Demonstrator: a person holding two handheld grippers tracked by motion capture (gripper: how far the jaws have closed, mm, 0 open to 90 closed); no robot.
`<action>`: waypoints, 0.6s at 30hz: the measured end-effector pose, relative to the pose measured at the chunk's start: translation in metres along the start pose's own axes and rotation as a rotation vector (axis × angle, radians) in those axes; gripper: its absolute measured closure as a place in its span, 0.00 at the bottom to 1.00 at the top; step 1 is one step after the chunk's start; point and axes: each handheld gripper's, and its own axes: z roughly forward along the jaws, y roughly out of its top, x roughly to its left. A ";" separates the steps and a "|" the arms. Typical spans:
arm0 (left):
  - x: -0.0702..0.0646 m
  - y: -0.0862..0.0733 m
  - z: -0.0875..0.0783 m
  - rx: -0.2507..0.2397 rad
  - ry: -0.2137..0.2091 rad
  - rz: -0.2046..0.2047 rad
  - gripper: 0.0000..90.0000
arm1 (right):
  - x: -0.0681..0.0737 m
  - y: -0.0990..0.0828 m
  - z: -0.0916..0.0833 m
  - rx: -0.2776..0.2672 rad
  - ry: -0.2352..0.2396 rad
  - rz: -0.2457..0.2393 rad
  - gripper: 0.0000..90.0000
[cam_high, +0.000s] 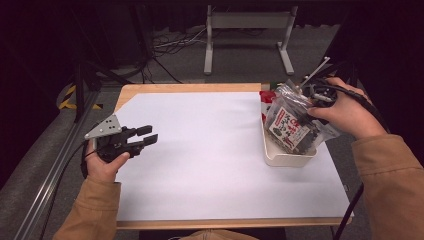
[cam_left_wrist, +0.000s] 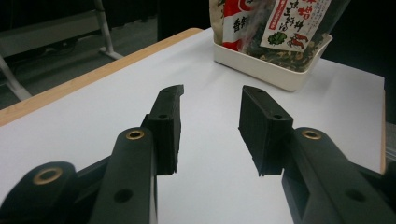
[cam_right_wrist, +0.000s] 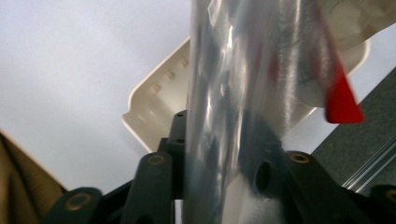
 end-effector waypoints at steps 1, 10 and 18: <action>0.000 0.000 0.000 -0.003 0.003 -0.001 0.65 | 0.000 -0.003 -0.002 -0.019 -0.001 -0.005 0.67; -0.001 -0.004 -0.008 -0.008 0.008 -0.016 0.62 | 0.005 -0.022 -0.021 -0.257 -0.031 -0.015 0.35; -0.002 -0.008 -0.013 -0.011 0.013 -0.026 0.61 | 0.019 -0.033 -0.038 -0.421 -0.021 -0.063 0.33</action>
